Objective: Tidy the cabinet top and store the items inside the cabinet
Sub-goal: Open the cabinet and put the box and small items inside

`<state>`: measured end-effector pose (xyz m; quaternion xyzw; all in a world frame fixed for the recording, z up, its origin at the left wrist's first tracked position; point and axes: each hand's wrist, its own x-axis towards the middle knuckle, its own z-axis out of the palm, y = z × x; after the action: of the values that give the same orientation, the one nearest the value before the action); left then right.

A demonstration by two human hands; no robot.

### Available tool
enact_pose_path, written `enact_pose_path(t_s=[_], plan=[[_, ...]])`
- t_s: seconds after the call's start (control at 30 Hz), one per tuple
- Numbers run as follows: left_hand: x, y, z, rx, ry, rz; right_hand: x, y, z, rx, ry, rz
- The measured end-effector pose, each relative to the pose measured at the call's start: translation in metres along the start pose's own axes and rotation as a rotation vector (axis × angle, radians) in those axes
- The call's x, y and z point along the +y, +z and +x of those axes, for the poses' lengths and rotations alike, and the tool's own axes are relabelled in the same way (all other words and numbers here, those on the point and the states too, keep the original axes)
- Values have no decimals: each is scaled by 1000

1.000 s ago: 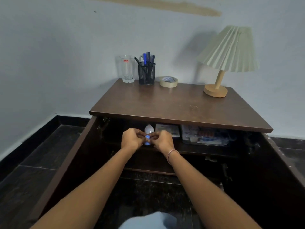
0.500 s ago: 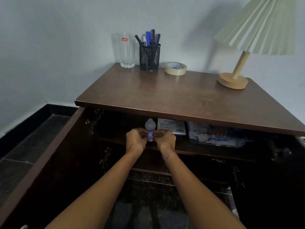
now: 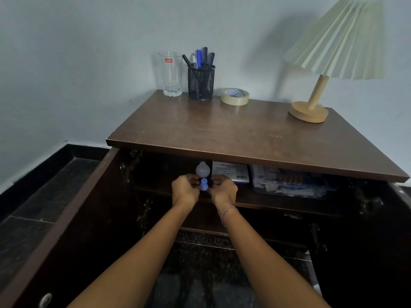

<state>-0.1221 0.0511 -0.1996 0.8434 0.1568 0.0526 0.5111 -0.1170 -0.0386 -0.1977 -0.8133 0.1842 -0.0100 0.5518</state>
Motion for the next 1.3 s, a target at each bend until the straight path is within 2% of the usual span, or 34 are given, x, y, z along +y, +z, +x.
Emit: enact_pose_path(t_s=[0.23,0.6,1.03,1.3], plan=[[12,-14,-18,10,-58,-39,-12,-18,-23,81,89,-10],[47,-63,-55,-12,-19,-135,-46,-61,-77,-60,-114,-111],[140,-117,-97,-60,142,-210,-129,-156,-111,-98,-301,-200],[184,-135,-115,-70,237,-204,-160,-175,-126,-113,-402,-236]])
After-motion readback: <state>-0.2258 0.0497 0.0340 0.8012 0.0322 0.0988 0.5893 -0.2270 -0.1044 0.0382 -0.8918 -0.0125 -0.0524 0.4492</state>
